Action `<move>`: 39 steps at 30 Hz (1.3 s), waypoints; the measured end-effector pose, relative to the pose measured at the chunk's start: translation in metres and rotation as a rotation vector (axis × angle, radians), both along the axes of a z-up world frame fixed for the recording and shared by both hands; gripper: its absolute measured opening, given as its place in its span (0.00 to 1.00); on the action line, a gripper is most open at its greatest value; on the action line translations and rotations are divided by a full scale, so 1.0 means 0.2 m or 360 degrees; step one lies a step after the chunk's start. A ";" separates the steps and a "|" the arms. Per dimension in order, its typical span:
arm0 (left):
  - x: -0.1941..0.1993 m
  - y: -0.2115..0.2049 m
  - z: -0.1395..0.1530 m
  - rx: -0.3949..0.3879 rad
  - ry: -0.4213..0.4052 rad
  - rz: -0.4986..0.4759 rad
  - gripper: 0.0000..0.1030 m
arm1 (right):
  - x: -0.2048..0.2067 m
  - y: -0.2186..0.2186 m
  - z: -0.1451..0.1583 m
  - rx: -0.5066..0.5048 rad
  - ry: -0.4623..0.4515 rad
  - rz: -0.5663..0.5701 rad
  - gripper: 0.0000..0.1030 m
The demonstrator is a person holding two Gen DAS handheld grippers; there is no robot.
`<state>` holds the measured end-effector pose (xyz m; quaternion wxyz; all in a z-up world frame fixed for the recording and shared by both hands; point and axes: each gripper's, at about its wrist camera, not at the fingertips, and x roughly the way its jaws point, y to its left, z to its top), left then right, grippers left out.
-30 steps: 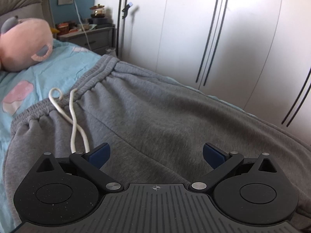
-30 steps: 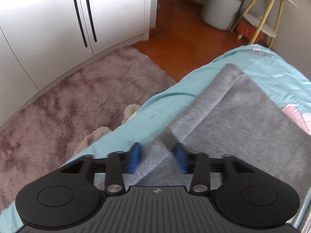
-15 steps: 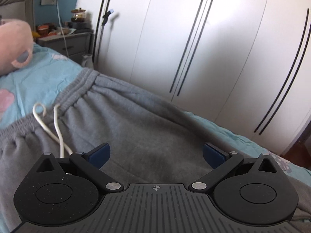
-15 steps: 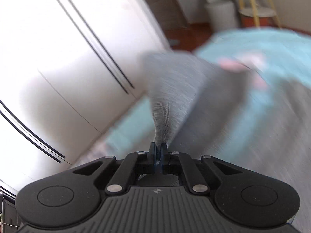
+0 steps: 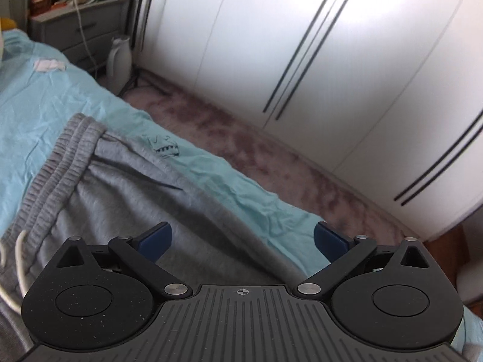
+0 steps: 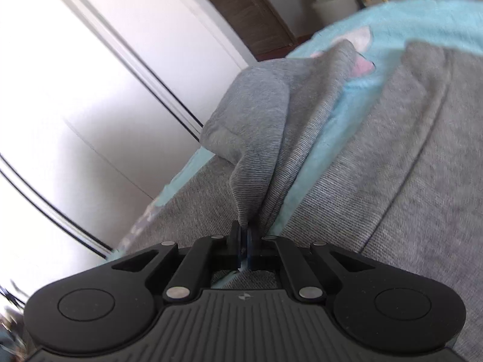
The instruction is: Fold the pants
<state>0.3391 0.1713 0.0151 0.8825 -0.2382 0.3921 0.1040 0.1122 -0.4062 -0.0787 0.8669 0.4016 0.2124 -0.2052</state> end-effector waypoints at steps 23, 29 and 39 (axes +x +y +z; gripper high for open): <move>-0.04 0.23 -0.05 -0.0337 0.0133 0.0048 0.10 | -0.05 0.00 0.10 0.0066 -0.0103 0.0014 0.02; -0.60 0.26 0.35 -0.0323 -0.0158 -0.0141 0.10 | -0.36 -0.08 0.45 0.0159 -0.0461 -0.0036 0.02; -1.58 0.39 -0.12 -0.0531 0.0023 -0.0113 0.10 | -1.17 -0.13 0.35 0.0144 -0.0014 0.0026 0.02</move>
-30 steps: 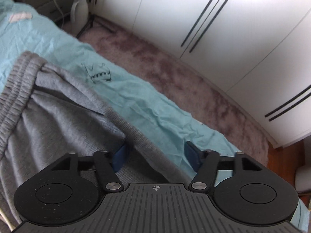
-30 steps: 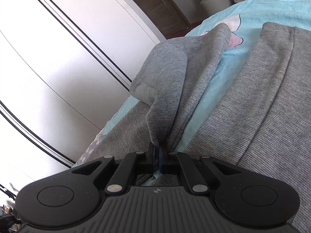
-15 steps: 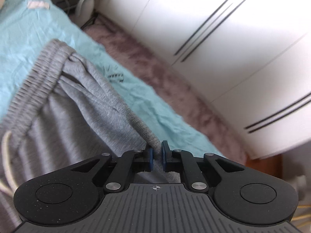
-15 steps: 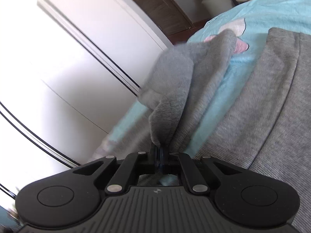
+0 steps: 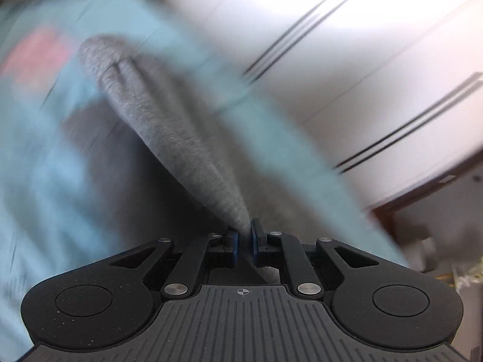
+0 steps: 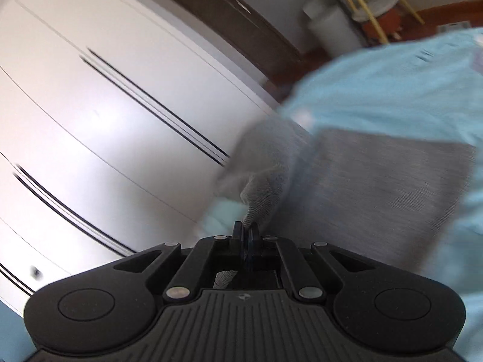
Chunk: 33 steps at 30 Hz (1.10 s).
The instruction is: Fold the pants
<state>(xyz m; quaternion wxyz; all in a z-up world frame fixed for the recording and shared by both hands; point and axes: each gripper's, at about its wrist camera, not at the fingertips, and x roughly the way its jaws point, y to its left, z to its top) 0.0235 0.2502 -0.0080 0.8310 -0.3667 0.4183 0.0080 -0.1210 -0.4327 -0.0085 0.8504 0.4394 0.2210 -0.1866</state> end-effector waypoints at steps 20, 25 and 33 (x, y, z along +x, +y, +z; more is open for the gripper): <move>-0.05 0.15 -0.19 -0.0010 0.0026 0.0255 0.56 | 0.40 0.32 -0.02 -0.1310 0.0624 0.0438 0.56; 0.00 0.13 -0.21 0.0016 0.0031 0.0248 0.56 | 0.63 0.26 -0.14 -0.1432 0.0887 0.0400 0.56; 0.01 0.09 -0.16 0.0094 0.0036 0.0226 0.46 | 0.50 -0.13 -0.03 -0.0780 0.0519 -0.0038 0.05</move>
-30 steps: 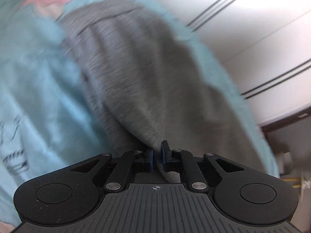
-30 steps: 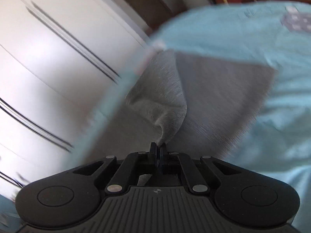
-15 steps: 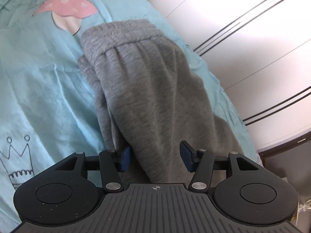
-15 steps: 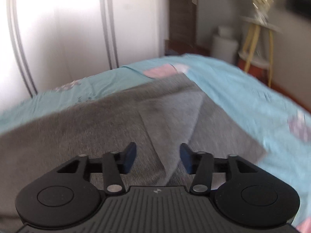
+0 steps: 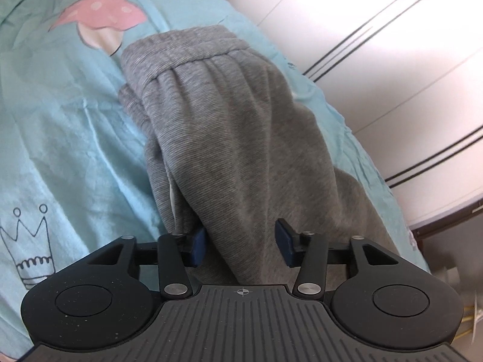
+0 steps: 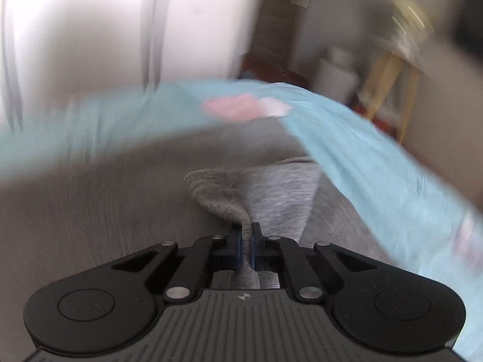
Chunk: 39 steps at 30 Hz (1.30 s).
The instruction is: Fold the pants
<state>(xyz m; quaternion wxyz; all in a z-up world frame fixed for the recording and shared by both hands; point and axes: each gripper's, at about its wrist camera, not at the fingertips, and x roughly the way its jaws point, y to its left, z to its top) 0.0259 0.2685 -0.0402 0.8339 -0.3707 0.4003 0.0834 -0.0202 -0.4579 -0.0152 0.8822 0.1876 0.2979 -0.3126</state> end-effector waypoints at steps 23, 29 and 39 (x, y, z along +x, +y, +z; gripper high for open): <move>0.08 -0.01 -0.04 -0.0117 0.0042 -0.0002 0.13 | -0.45 -0.35 -0.25 0.0726 -0.0409 -0.0303 0.16; -0.04 0.04 0.10 -0.0216 -0.0183 -0.0019 0.10 | -0.53 -0.38 -0.12 0.0823 -0.0606 -0.0322 0.04; -0.11 0.05 -0.11 -0.0169 0.0039 0.0006 0.20 | -0.53 -0.38 -0.25 0.0579 -0.0240 -0.0301 0.04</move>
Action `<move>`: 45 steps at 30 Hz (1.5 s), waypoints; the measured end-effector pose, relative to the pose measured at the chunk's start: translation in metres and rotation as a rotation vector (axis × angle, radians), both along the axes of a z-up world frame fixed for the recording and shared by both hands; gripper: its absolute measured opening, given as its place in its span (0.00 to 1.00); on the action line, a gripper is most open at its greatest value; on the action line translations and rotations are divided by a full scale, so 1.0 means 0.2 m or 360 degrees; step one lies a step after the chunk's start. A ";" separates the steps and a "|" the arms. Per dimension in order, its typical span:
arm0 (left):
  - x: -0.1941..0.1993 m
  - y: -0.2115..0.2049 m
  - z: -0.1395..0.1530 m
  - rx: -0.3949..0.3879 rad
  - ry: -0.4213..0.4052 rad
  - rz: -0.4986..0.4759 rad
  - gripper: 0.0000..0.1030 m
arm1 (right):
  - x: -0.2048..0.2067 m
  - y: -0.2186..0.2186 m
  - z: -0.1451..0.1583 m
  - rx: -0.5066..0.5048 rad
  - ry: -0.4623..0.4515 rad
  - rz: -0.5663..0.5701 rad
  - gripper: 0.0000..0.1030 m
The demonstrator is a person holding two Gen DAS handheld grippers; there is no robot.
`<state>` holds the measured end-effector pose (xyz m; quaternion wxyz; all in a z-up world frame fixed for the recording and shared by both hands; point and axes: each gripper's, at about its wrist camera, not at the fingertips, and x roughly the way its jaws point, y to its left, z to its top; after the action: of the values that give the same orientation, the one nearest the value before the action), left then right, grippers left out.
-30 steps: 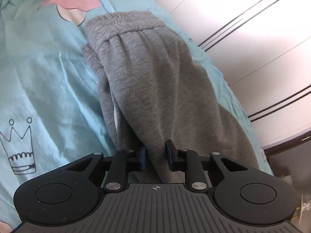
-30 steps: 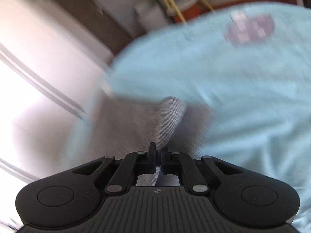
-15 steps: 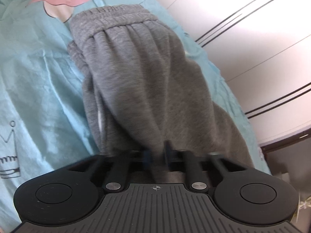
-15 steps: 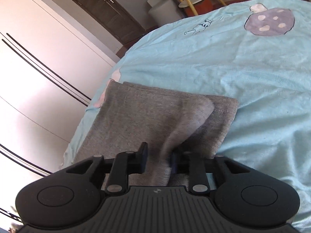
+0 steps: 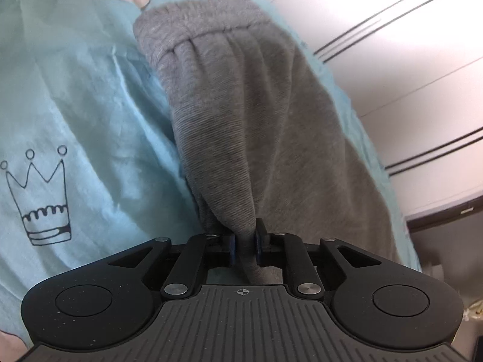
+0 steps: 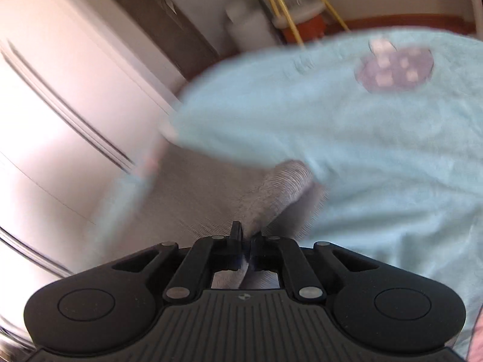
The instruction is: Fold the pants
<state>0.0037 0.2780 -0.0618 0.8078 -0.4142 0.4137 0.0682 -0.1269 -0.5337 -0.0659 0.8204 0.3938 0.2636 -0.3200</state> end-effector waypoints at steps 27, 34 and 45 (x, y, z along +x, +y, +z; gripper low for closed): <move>0.16 -0.72 0.12 0.0182 -0.0067 -0.0257 0.93 | -0.15 -0.01 -0.02 0.0125 -0.0254 0.0048 0.65; 0.13 -0.66 0.10 0.0088 -0.0058 -0.0138 0.93 | -0.13 0.08 -0.05 -0.0019 -0.0335 0.0136 0.93; 0.13 -0.69 0.09 0.0109 -0.0040 -0.0142 0.94 | -0.09 -0.02 -0.09 0.0058 -0.0437 0.0175 0.95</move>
<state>0.0296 0.1403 -0.0447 0.8290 -0.3682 0.4190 0.0411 -0.1451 -0.5381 -0.0832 0.8578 0.4335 0.1759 -0.2128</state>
